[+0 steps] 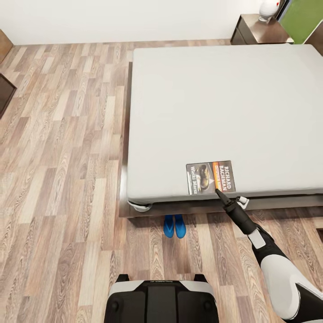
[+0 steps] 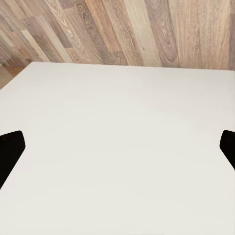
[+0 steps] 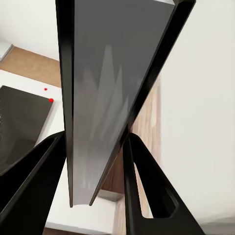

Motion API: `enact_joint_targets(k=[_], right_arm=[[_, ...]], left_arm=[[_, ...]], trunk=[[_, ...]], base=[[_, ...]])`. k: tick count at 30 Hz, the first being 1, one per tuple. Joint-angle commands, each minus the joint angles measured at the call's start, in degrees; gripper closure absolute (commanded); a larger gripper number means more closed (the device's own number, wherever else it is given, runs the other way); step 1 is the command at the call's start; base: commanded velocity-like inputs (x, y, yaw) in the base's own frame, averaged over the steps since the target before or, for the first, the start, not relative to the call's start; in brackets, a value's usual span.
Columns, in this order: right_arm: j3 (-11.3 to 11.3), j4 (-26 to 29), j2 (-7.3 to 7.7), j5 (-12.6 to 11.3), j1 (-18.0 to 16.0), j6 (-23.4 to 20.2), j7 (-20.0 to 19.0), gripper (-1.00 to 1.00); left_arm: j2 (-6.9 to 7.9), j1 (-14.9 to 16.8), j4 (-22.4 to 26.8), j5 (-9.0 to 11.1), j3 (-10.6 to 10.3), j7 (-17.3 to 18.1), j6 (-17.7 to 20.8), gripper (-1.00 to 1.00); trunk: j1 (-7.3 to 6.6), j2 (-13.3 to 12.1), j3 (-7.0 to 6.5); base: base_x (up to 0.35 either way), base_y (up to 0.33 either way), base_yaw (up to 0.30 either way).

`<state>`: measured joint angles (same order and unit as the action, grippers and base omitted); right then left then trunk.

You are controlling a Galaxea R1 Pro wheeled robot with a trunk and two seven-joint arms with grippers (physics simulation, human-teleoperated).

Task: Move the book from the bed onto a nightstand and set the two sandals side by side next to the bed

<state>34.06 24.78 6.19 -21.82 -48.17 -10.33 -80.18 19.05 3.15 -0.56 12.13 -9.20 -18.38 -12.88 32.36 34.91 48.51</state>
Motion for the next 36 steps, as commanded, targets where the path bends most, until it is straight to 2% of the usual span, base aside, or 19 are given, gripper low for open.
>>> enact_joint_targets(k=[1, 30, 36], right_arm=[[0.1, 0.0, -0.01, 0.0, 0.0, -0.6, -0.2, 1.0], [0.2, 0.1, 0.14, -0.1, 0.1, -0.7, -2.1, 1.0], [0.1, 0.1, -0.1, 0.1, 0.1, -0.8, -2.0, 1.0]], left_arm=[[-0.02, 0.0, -0.1, 0.5, -0.5, -0.1, -0.2, -1.0], [-0.06, 0.1, -0.1, 0.5, -0.5, -0.1, 0.0, -1.0], [-0.06, 0.1, -0.1, 0.5, -0.5, -0.1, 0.1, -1.0]], trunk=[[-0.21, -0.4, -0.15], [-6.57, -12.0, -5.36], [-6.57, -12.0, -5.36]], base=[[0.0, 0.0, 0.0], [0.0, 0.0, 0.0], [0.0, 0.0, 0.0]])
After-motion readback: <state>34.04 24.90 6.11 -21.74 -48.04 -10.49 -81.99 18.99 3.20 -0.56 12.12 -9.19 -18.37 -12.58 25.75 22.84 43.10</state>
